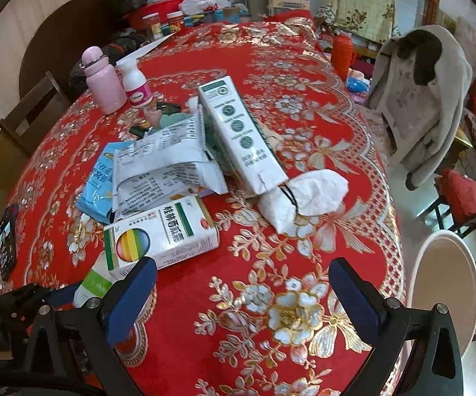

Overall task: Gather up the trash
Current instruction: 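Move the left tool toward the small white-green packet and close on it, then lift the white-green packet with the left tool while the right tool approaches the rainbow medicine box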

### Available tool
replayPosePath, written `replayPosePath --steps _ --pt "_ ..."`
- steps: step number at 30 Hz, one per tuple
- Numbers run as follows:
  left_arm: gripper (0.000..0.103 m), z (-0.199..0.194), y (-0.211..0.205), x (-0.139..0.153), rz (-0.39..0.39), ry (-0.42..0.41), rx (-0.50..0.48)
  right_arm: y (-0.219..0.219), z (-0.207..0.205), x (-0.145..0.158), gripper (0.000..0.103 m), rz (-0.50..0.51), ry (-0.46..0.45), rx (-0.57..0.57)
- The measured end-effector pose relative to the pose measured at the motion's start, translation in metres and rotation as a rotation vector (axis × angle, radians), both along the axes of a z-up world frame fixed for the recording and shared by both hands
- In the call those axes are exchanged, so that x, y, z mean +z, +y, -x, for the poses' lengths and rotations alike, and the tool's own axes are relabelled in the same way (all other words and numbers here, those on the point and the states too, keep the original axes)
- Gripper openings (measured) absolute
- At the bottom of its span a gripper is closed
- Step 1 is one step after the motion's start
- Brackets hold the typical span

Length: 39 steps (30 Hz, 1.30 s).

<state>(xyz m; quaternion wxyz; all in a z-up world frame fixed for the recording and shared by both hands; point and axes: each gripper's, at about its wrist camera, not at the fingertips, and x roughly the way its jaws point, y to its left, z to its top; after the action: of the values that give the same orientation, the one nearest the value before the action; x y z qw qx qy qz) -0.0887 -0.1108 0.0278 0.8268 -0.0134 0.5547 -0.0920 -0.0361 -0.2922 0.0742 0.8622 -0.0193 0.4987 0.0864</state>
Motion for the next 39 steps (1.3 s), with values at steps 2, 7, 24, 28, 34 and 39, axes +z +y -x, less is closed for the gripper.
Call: replayPosePath --steps 2,7,24,28,34,39 --pt "0.023 -0.004 0.01 0.007 -0.006 -0.007 0.011 0.003 -0.002 0.0 0.103 0.002 -0.001 0.0" --pt "0.023 -0.015 0.031 0.024 -0.012 -0.032 0.015 0.0 -0.005 -0.001 0.103 -0.001 0.004 -0.022" --pt "0.016 -0.041 -0.023 0.015 0.094 0.011 -0.147 -0.025 -0.006 -0.003 0.103 0.01 0.028 -0.11" --pt "0.016 -0.028 -0.048 0.02 0.139 0.016 -0.234 -0.039 -0.006 -0.001 0.103 0.011 0.038 -0.152" --pt "0.016 -0.025 -0.037 0.033 0.161 0.014 -0.196 -0.053 -0.006 -0.003 0.103 -0.028 0.057 -0.174" --pt "0.016 -0.021 -0.016 0.034 0.123 0.017 -0.138 -0.051 -0.006 -0.01 0.103 -0.092 0.092 -0.145"
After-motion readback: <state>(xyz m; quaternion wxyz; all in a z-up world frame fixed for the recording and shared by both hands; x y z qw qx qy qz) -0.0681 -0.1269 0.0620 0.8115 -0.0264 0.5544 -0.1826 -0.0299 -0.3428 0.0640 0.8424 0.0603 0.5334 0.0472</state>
